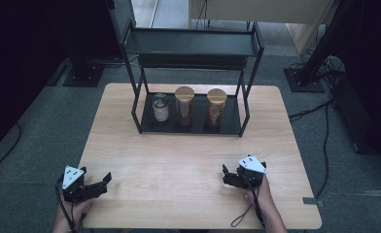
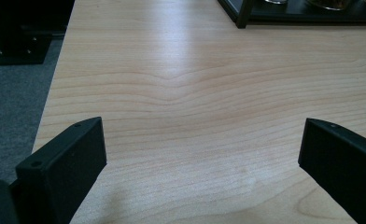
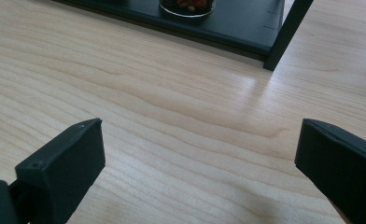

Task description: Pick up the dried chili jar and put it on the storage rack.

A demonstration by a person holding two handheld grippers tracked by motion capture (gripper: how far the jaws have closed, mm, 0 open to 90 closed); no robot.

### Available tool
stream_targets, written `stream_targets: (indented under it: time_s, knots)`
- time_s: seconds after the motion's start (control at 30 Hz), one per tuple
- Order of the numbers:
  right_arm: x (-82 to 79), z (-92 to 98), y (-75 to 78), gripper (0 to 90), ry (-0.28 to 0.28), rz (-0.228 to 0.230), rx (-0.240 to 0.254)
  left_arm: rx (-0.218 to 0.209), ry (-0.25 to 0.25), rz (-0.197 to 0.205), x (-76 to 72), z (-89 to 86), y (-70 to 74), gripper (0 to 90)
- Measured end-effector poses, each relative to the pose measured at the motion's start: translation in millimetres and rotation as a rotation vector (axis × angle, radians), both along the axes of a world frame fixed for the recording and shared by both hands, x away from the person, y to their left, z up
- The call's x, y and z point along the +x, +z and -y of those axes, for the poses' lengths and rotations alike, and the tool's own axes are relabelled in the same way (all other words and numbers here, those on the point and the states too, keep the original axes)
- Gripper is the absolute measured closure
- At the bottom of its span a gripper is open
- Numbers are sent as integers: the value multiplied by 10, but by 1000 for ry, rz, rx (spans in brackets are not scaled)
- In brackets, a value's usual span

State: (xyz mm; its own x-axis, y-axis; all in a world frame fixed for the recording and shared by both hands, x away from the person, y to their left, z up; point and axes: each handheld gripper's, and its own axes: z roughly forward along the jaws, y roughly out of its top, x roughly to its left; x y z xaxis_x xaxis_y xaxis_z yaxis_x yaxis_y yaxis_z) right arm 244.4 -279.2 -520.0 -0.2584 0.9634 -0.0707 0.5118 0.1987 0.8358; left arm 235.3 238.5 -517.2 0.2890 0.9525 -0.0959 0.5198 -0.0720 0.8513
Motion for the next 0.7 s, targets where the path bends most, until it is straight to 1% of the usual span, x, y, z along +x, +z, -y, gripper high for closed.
stream_targets:
  time_s: [0.23,0.7]
  knots:
    - [-50,60,-1,15,8,-14,-4,4,0,0,0,1,0,11]
    - [-147,189,-1,16,-1,-14,-11,12,2,1,0,7,0,11]
